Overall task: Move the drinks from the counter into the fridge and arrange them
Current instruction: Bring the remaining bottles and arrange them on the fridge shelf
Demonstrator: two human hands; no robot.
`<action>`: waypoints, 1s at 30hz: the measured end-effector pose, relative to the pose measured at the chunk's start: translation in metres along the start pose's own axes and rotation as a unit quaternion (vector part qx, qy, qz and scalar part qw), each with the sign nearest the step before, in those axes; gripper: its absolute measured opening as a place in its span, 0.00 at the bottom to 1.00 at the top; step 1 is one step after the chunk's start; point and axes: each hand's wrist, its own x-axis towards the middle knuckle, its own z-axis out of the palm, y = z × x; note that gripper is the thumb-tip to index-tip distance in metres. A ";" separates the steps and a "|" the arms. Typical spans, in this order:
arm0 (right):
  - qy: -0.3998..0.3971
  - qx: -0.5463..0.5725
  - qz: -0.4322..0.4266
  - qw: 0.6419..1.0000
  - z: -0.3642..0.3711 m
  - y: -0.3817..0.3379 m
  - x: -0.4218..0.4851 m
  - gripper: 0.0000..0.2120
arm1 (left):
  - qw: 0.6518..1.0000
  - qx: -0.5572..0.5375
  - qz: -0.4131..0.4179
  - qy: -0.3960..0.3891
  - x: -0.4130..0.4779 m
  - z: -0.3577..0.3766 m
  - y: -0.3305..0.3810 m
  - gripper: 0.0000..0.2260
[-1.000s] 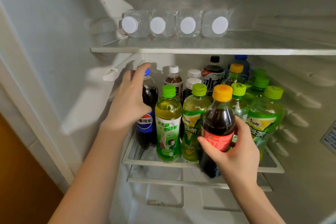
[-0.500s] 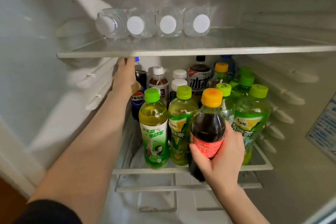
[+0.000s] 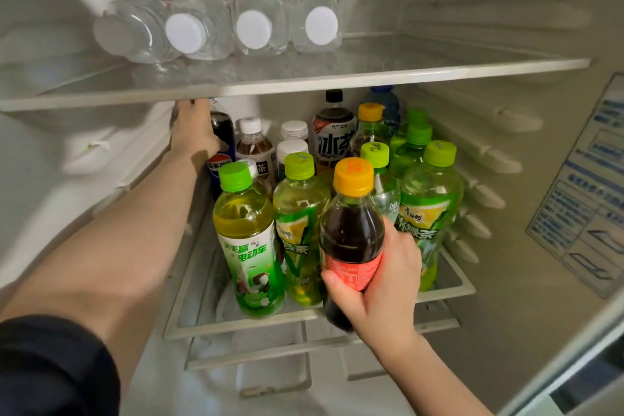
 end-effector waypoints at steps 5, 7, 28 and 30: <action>-0.010 -0.009 0.003 1.000 0.001 0.001 -0.001 0.33 | 1.000 -0.005 0.005 -0.001 0.000 0.001 0.001 0.42; -0.009 -0.006 0.000 1.000 0.000 0.002 -0.002 0.31 | 1.000 -0.010 0.004 -0.004 0.000 0.002 0.002 0.42; -0.048 0.049 0.008 0.998 -0.002 0.003 0.001 0.31 | 0.906 -0.412 0.012 0.099 -0.175 -0.097 0.051 0.07; -0.054 0.065 0.007 0.996 -0.004 0.002 0.001 0.30 | 0.914 -0.387 0.107 0.057 -0.192 -0.107 0.079 0.07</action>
